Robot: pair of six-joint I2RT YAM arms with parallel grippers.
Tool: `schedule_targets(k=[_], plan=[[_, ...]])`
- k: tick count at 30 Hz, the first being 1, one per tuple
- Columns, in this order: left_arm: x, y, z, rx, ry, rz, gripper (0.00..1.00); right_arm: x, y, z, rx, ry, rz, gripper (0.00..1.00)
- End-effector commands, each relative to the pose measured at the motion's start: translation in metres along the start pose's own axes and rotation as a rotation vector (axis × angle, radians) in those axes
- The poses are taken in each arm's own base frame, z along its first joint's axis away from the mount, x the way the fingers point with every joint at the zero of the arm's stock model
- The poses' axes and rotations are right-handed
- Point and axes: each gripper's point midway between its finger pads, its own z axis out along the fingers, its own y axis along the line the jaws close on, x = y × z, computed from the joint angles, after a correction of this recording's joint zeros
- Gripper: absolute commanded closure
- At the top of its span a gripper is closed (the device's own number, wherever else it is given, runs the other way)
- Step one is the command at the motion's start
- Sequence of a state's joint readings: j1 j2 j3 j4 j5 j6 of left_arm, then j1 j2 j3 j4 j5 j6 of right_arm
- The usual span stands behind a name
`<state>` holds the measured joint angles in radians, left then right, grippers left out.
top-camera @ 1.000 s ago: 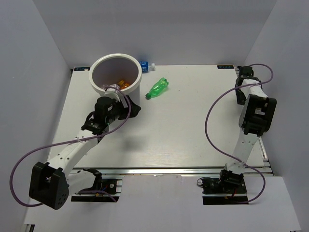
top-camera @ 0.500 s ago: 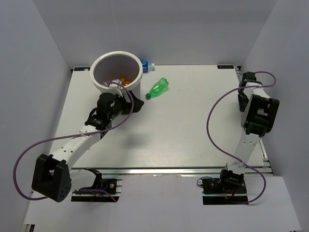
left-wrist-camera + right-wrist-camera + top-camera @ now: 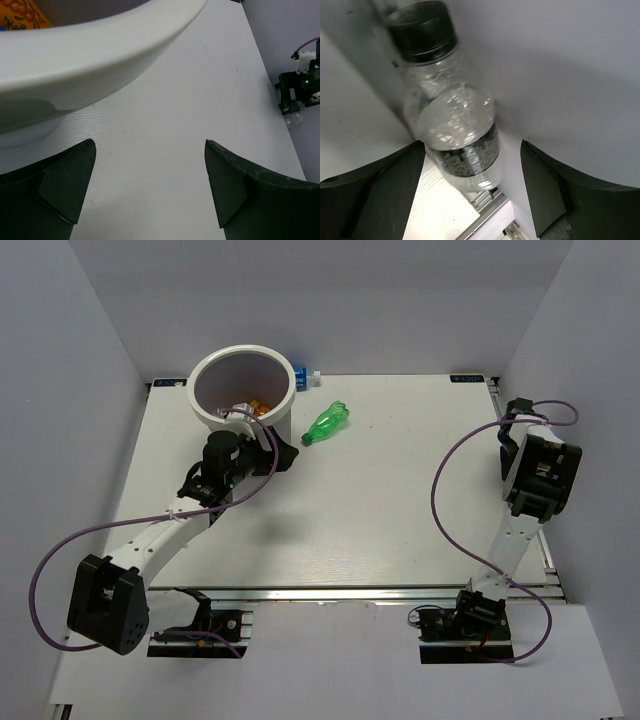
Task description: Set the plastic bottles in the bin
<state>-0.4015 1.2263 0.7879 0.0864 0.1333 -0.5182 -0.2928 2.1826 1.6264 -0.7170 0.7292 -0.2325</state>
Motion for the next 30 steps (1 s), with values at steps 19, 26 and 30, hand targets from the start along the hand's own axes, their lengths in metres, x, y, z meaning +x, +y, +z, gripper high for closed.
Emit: schedule_targets(k=[19,26,30], plan=[[-0.034,-0.019,-0.016,0.040,-0.106,0.014,0.02,-0.022,-0.003,-0.032,-0.242,-0.049,0.109,1.00],[-0.034,-0.021,-0.017,0.051,-0.104,0.016,0.02,-0.055,-0.034,-0.119,-0.319,-0.340,0.193,1.00],[-0.035,-0.027,-0.020,0.078,-0.108,0.016,0.02,-0.076,-0.022,-0.210,-0.430,-0.592,0.157,1.00]])
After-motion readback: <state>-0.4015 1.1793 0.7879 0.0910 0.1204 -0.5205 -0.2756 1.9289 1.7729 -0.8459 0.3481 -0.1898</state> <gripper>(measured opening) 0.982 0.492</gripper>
